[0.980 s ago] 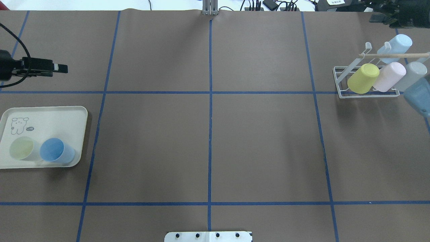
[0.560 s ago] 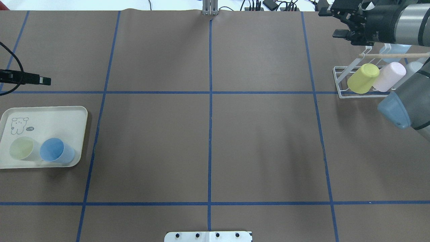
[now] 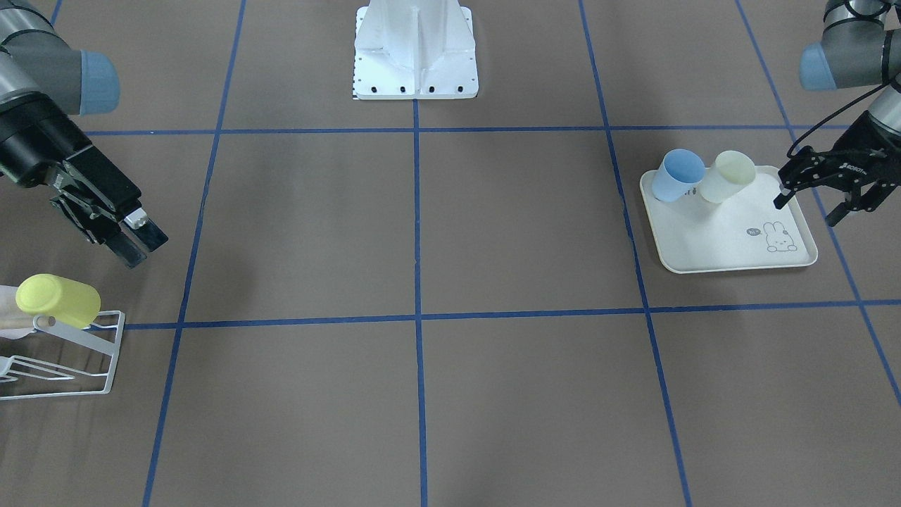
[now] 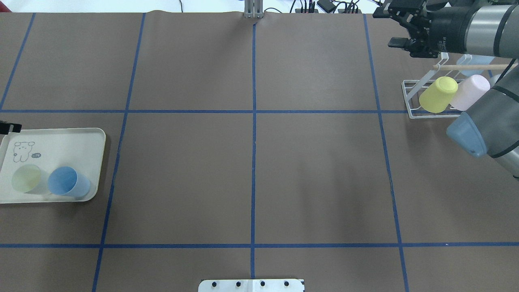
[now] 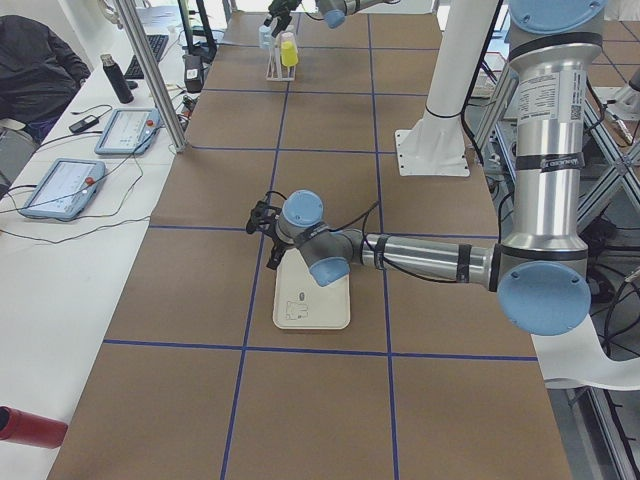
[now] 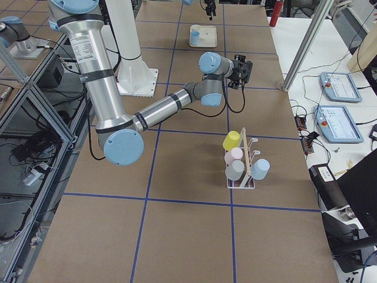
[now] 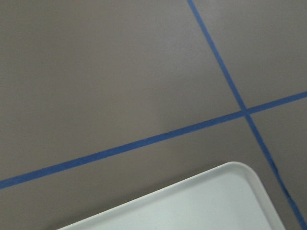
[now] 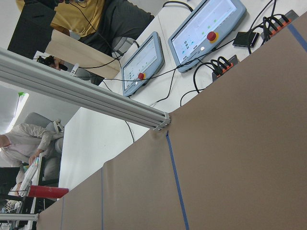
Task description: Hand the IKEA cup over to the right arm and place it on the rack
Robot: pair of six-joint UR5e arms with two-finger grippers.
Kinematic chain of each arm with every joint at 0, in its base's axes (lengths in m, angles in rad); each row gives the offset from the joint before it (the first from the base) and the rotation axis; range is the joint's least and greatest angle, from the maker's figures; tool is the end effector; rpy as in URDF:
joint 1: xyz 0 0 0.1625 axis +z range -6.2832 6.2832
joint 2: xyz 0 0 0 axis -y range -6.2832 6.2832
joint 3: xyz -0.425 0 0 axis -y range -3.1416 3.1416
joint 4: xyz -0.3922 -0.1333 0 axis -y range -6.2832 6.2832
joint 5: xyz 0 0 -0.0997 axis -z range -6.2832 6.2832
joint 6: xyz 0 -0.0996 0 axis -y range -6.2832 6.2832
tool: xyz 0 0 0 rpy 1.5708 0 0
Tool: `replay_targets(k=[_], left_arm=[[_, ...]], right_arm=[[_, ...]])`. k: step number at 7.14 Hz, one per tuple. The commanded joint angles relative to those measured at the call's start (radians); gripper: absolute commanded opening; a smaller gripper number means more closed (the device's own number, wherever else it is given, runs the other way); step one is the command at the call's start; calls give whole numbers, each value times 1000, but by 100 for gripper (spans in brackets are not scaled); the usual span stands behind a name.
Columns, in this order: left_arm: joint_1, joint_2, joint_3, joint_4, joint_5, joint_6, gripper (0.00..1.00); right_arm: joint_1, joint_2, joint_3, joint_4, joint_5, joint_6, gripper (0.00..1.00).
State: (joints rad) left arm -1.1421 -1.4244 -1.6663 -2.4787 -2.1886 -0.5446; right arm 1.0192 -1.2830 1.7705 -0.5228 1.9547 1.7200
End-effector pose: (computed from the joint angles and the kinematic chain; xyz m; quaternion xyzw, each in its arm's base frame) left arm 0.1209 -0.4465 0.5807 0.2206 0.4295 0.0759 0.8724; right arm -0.2133 -0.5298 0.2899 0.1628 -0.6761 0.2790 0.6622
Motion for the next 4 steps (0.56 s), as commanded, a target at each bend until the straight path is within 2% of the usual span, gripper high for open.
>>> replay_targets(k=[1,2,4], left_arm=[[56,18,-16,75,33,20,99],[102,48,-36,78,33,20,99],[140,154,-137,81,32,22,99]], right_arm=[[-4,1,6,1,1,3,100],[-4,1,6,1,3,3,100],[-2,-1,6,1,3,3,100]])
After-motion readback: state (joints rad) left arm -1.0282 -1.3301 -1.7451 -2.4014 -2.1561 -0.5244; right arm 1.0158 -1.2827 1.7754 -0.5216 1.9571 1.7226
